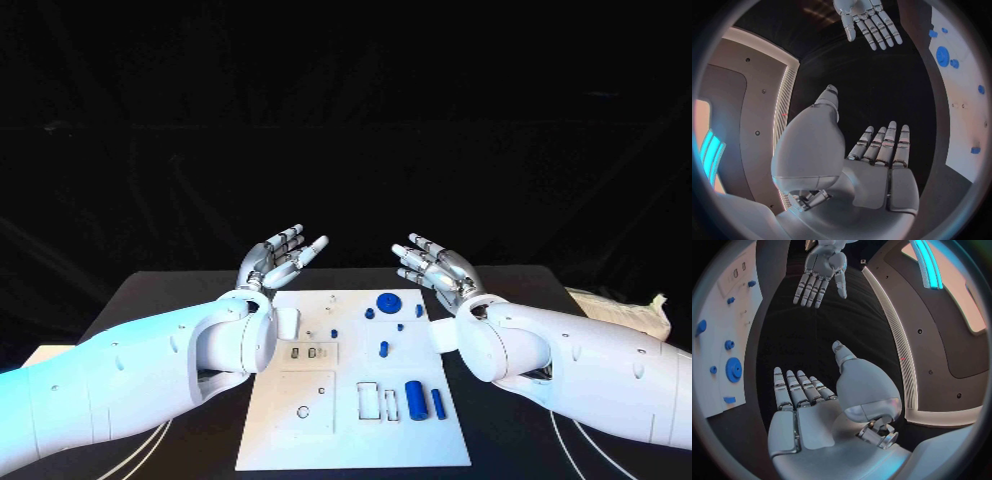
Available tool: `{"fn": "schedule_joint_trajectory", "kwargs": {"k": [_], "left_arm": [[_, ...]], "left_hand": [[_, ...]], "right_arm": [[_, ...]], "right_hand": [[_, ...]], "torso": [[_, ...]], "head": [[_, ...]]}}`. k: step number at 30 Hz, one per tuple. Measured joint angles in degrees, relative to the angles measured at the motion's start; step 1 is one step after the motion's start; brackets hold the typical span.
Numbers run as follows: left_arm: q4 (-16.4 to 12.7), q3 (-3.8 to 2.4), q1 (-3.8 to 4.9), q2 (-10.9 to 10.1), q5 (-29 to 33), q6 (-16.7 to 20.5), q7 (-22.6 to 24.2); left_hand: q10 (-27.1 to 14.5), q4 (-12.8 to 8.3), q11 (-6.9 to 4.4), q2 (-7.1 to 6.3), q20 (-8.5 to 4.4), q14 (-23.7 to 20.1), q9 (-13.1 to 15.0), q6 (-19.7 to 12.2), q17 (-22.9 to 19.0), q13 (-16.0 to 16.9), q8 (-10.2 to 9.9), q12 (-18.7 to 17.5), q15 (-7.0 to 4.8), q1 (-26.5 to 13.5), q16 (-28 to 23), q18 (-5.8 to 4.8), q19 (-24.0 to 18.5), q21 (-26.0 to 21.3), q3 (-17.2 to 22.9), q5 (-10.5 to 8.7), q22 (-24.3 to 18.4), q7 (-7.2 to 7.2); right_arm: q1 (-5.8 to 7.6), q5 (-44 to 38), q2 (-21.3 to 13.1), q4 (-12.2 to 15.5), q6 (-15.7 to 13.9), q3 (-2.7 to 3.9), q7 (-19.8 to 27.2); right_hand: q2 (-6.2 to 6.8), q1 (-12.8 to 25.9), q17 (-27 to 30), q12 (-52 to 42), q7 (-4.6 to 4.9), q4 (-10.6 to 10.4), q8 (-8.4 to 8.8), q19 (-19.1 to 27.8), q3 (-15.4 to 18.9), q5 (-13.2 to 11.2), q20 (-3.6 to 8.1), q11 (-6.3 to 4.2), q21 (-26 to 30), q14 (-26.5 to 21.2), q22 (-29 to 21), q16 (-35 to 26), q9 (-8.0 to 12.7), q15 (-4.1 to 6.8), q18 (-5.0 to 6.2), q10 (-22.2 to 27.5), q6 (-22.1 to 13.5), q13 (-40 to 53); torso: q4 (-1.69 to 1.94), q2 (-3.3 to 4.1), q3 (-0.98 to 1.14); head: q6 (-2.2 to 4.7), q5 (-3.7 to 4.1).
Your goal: Assemble the parts on the task board
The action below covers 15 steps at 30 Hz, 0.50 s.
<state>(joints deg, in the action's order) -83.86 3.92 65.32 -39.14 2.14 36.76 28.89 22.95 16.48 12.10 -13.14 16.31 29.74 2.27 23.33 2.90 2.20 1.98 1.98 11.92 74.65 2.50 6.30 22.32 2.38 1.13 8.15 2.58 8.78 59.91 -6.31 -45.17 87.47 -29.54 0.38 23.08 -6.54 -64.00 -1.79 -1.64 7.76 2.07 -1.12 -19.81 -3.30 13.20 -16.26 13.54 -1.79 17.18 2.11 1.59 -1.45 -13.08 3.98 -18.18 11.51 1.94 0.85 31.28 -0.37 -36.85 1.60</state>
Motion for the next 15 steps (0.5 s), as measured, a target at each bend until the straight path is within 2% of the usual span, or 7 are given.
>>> {"fn": "schedule_joint_trajectory", "kwargs": {"k": [3, 4, 8, 10, 11, 13, 15], "left_arm": [[0.02, 0.01, 0.00, 0.00, 0.16, -0.64, 0.01], [0.03, 0.01, 0.00, 0.00, 0.18, -0.78, 0.01], [0.04, 0.01, -0.01, 0.00, 0.27, -1.22, 0.01], [0.03, 0.01, -0.01, -0.04, 0.31, -1.41, 0.02], [-0.34, 0.00, 0.02, -0.54, 0.42, -1.66, 0.05], [-0.90, -0.05, 0.08, -2.15, 0.68, -2.20, 0.24], [-0.95, -0.05, 0.08, -3.17, 0.94, -2.48, 0.37]], "left_hand": [[1.24, 0.58, 0.54, 0.12, 0.41, 1.70, 0.16, 1.24, 0.20, 0.16, 0.25, 0.11, 0.53, 2.04, 0.34, 0.00, 1.18, 0.28, 0.16, 0.00, 0.22, 0.10], [1.68, 0.66, 0.48, 0.17, 0.41, 2.28, 0.19, 1.70, 0.28, 0.18, 0.24, 0.26, 0.53, 2.10, 0.41, 0.00, 1.18, 0.28, 0.25, 0.00, 0.22, 0.09], [5.11, 0.60, 0.64, 1.87, 0.41, 8.30, 0.47, 4.69, 0.90, 0.45, 0.79, 0.67, 0.63, 2.87, 1.74, 0.90, 5.01, 1.42, 1.81, 0.00, 0.77, 0.23], [7.92, 0.56, 0.85, 3.12, 0.37, 13.19, 0.67, 7.08, 1.39, 0.64, 1.10, 0.96, 0.48, 3.03, 2.88, 1.21, 10.21, 2.75, 2.74, 0.00, 1.48, 0.43], [10.03, 0.46, 1.01, 3.89, 0.36, 15.29, 0.80, 8.86, 1.59, 0.80, 1.48, 1.22, 0.21, 3.18, 3.53, 2.12, 14.11, 3.85, 3.17, -0.01, 2.00, 0.58], [15.55, 0.23, 1.10, 5.20, 0.22, 19.20, 1.11, 13.09, 1.91, 1.09, 2.13, 1.89, -0.52, 3.50, 4.82, 2.22, 19.46, 5.72, 3.98, -0.41, 2.74, 1.11], [22.99, -0.22, 0.46, 6.56, -0.08, 23.10, 1.54, 18.70, 2.21, 1.52, 3.09, 2.87, -1.59, 3.88, 6.14, 3.54, 24.01, 7.59, 4.43, -0.43, 3.37, 1.87]], "right_arm": [[-0.04, -2.08, -0.05, -0.35, 4.19, 0.06, -1.63], [-0.05, -2.65, -0.06, -0.42, 5.32, 0.08, -2.08], [-0.09, -4.48, -0.10, -0.68, 8.98, 0.11, -3.50], [-0.09, -5.33, -0.12, -0.80, 10.49, 0.14, -4.12], [0.03, -7.33, 0.16, -1.82, 10.42, 0.25, -4.07], [0.64, -12.51, 0.10, -4.52, 9.36, 0.78, -3.78], [1.11, -16.65, -0.27, -5.40, 8.21, 1.18, -3.44]], "right_hand": [[-0.24, -1.84, -0.16, -0.31, 0.13, 0.88, -0.35, -0.77, -0.39, 0.00, -0.12, 0.50, -0.22, 1.93, 0.08, 0.25, -0.18, -0.33, 0.11, -2.07, 1.53, 0.17], [-0.30, -2.51, -0.22, -0.33, 0.19, 1.37, -0.39, -1.12, -0.52, 0.00, -0.21, 0.65, -0.22, 2.85, 0.13, 0.32, -0.24, -0.42, 0.88, -3.04, 2.24, 0.23], [-0.35, -5.23, -0.68, -1.36, 0.49, 3.39, -1.12, -5.06, -0.97, 0.00, -0.29, 0.84, -1.11, 9.37, 0.60, 1.23, -0.69, -0.39, 1.76, -9.60, 7.13, 0.69], [-0.31, -6.56, -1.01, -2.02, 0.75, 4.44, -1.75, -8.58, -1.25, 0.00, -0.33, 0.59, -1.81, 14.43, 0.97, 1.93, -1.00, -0.01, 2.21, -14.57, 10.95, 0.99], [-0.24, -7.12, -1.14, -2.36, 0.91, 4.92, -2.01, -10.51, -1.40, 0.00, -0.34, 0.43, -2.26, 17.00, 1.18, 2.34, -1.21, 0.25, 2.74, -17.06, 13.12, 1.12], [-0.34, -8.02, -1.37, -2.98, 1.25, 5.63, -2.63, -13.95, -1.93, 0.00, -0.36, 0.07, -3.02, 21.58, 1.46, 3.00, -1.48, 0.76, 3.55, -21.39, 17.41, 1.31], [-0.27, -8.95, -1.51, -3.54, 1.73, 6.54, -3.07, -17.30, -2.26, 0.00, -0.38, -0.33, -3.77, 25.99, 1.72, 3.59, -1.71, 1.34, 4.10, -25.52, 21.89, 1.37]], "torso": [[0.01, 0.00, 0.01], [0.01, 0.00, 0.00], [0.02, 0.00, 0.01], [0.02, 0.00, 0.01], [0.04, 0.11, -0.05], [0.27, 0.64, -0.26], [0.41, 1.10, -0.43]], "head": [[0.00, 0.01], [-0.01, 0.01], [-0.01, 0.01], [-0.01, 0.01], [-0.01, 0.25], [-0.01, 1.02], [-0.01, 1.36]]}}
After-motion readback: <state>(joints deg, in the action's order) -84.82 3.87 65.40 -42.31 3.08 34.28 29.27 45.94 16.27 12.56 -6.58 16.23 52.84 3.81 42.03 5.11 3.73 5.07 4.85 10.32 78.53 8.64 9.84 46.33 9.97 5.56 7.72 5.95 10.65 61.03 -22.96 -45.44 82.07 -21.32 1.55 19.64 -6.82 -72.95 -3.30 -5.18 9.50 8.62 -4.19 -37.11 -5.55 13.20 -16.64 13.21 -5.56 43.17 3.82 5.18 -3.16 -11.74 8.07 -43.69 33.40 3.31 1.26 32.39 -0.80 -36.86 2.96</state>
